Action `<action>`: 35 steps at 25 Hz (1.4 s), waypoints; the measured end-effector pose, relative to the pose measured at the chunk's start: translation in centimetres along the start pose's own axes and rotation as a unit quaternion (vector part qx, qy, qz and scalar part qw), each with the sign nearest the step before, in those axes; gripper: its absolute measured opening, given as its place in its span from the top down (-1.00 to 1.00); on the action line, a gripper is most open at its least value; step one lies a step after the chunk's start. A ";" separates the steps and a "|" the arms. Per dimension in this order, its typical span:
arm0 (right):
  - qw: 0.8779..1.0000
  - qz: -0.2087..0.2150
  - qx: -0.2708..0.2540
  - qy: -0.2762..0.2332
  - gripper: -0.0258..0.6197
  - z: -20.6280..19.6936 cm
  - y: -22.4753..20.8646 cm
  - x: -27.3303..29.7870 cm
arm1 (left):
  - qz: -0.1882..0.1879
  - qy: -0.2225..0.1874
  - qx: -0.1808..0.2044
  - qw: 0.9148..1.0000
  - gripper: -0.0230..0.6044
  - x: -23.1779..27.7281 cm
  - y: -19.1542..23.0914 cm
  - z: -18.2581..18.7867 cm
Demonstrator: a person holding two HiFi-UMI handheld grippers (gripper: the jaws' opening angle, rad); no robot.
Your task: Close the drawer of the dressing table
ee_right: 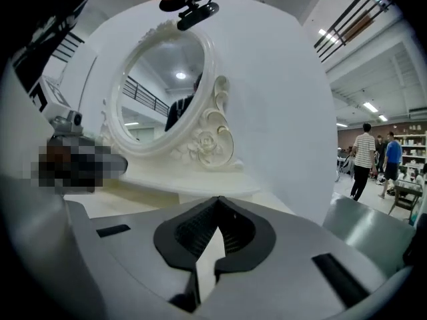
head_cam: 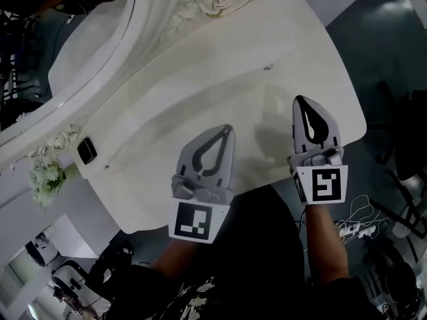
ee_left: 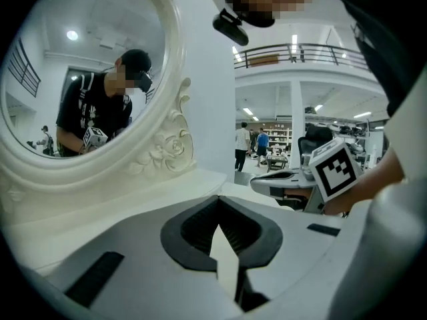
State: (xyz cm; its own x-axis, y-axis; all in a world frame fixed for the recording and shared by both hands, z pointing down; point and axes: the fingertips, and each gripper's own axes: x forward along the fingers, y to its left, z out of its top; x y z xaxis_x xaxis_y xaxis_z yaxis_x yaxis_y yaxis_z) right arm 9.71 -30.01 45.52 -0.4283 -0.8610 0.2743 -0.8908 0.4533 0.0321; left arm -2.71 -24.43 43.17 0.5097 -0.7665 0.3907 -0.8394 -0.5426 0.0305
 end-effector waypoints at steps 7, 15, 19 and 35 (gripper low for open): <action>0.997 0.013 0.048 -0.053 0.93 5.1 1.0 -7.5 | 0.029 -0.051 -0.003 0.998 0.92 -5.4 -3.6 3.1; 0.995 0.004 0.003 -0.098 0.93 10.3 2.7 -14.6 | 0.065 -0.127 0.028 0.989 0.92 -10.7 -5.0 8.1; 0.991 -0.001 -0.009 -0.130 0.93 12.9 3.8 -17.2 | 0.066 -0.161 0.044 0.984 0.92 -12.7 -6.1 10.4; 0.982 -0.010 -0.046 -0.182 0.93 16.3 5.4 -22.1 | 0.083 -0.205 0.084 0.972 0.92 -17.2 -8.6 13.6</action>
State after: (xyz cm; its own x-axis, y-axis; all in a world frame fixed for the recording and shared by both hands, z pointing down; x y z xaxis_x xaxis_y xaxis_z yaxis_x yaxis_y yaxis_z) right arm 11.93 -12.30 23.91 -0.4519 -0.8878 -0.0876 -0.8891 0.4402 0.1251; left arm -1.68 -11.26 23.69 0.4308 -0.9022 -0.0225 -0.8917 -0.4217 -0.1648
